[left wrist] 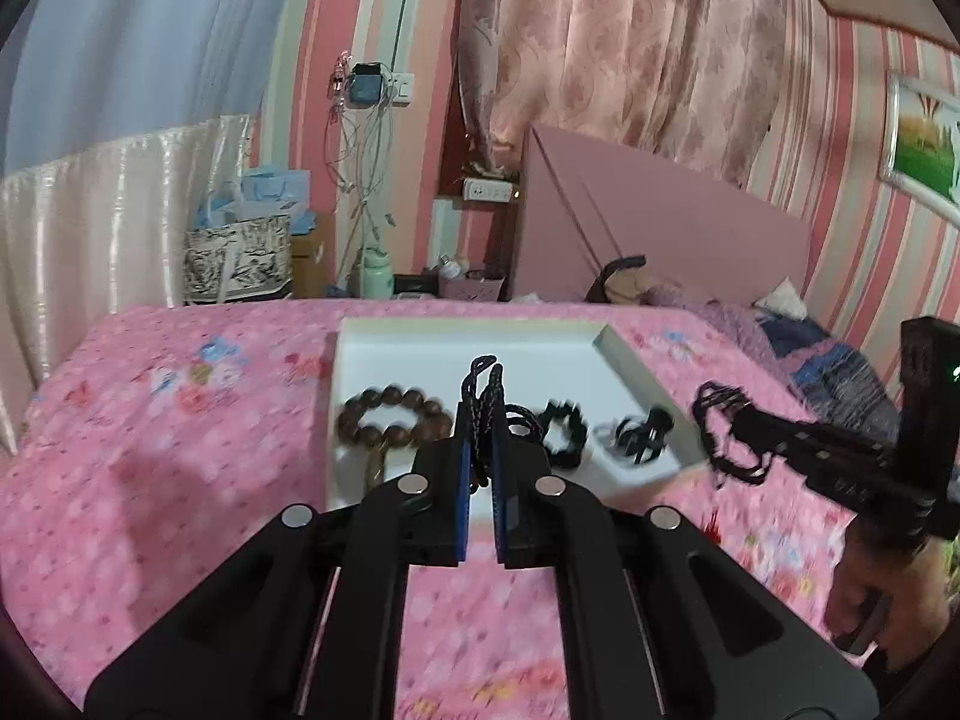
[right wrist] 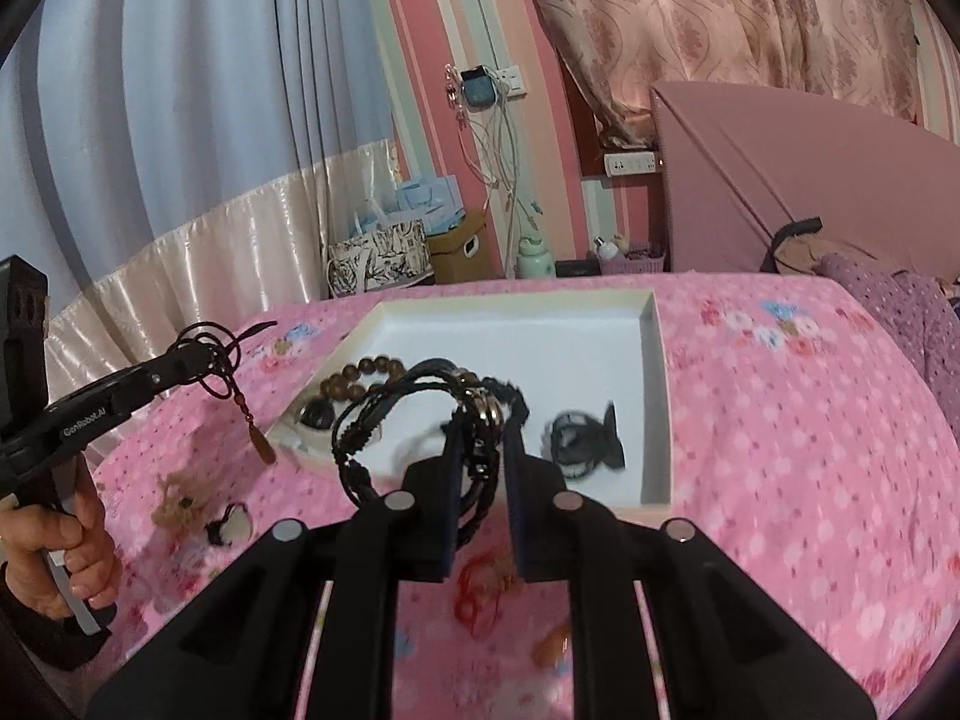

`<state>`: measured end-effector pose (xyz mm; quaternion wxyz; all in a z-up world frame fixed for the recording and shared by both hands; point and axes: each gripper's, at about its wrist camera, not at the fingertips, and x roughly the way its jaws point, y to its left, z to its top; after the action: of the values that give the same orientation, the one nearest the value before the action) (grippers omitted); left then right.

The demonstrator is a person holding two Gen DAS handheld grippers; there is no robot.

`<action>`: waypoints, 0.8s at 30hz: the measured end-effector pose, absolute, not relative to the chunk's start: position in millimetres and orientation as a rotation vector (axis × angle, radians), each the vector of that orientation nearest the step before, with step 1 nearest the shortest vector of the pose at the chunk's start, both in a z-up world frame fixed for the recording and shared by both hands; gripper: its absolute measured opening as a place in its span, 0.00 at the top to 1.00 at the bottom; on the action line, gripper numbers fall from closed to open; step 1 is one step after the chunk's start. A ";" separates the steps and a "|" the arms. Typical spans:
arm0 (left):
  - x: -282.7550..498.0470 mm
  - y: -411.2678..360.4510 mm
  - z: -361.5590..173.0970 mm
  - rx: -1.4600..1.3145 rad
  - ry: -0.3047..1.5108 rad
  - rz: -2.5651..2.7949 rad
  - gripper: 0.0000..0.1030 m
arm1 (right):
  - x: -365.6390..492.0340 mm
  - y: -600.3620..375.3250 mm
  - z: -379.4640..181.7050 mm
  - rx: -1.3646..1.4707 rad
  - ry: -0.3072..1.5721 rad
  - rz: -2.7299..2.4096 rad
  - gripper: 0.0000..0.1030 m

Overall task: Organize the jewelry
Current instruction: 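Carry the black cord necklaces in both tools over the white tray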

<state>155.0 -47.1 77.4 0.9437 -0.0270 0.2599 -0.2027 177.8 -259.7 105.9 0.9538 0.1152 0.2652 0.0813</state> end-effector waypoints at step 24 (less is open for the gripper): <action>217.2 -112.3 -11.8 -0.010 0.680 -0.482 0.97 | 262.1 -237.7 49.8 0.173 0.668 0.133 0.87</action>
<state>217.2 -112.3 -11.8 0.9145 -0.0047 0.3300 -0.2341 262.1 -237.7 49.8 0.9389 0.0848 0.3272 0.0651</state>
